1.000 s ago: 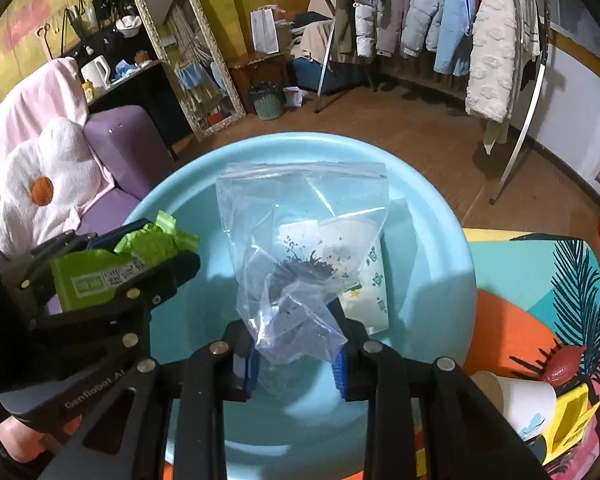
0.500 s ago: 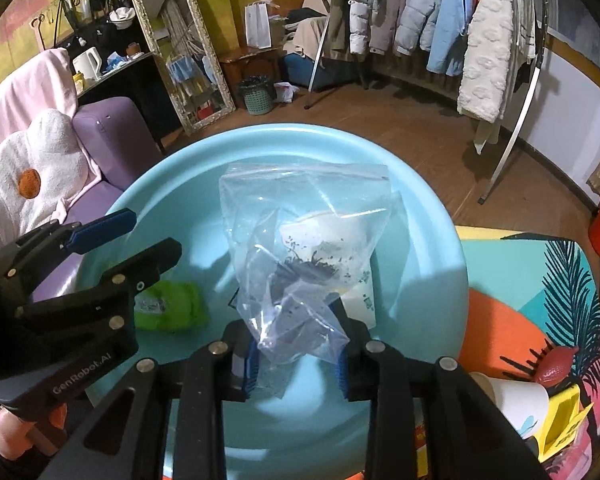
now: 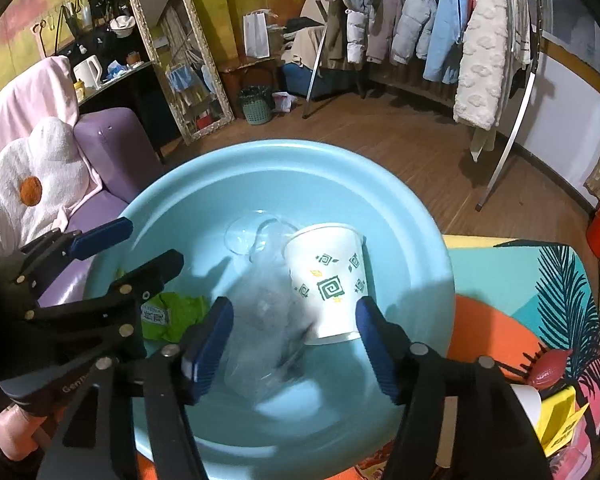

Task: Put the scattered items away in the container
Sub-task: 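Open left gripper releasing the green packet while right releases the zip bag into basin, then move both open grippers back toward the remaining table items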

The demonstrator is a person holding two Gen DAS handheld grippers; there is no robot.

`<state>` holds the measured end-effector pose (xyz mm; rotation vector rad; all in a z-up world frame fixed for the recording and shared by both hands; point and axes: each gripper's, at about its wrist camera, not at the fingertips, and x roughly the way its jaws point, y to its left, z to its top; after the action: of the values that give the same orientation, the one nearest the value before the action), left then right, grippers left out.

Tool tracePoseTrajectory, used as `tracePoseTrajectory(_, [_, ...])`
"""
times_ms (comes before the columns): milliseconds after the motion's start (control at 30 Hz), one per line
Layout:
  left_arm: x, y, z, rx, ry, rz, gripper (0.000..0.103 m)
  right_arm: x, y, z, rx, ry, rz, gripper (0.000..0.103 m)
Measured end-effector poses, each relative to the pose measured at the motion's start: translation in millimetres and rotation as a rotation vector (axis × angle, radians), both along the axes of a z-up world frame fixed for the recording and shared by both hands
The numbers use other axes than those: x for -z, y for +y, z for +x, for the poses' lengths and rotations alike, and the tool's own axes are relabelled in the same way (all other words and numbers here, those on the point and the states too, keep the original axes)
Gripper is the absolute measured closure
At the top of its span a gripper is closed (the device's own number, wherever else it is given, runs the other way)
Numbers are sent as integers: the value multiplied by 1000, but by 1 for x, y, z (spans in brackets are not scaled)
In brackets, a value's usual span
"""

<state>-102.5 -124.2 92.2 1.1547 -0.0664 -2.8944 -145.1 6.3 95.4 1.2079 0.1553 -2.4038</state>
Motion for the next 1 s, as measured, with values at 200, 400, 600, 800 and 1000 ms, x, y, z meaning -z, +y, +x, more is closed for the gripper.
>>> tracePoseTrajectory(200, [-6,-5,5,-14,11,4,21,-7,5,4,6,1,-10,19])
tracePoseTrajectory(400, [-15,-9,12,-29,24,4,13,-15,21,7,30,4,-52,7])
tracePoseTrajectory(600, [-27,-13,31,-41,58,25,12,-30,56,29,75,39,-58,0])
tracePoseTrajectory(800, [-41,0,44,-25,87,38,12,-51,116,46,174,56,-123,0])
tracePoseTrajectory(1000, [-54,27,55,19,94,37,12,-59,168,65,253,64,-121,0])
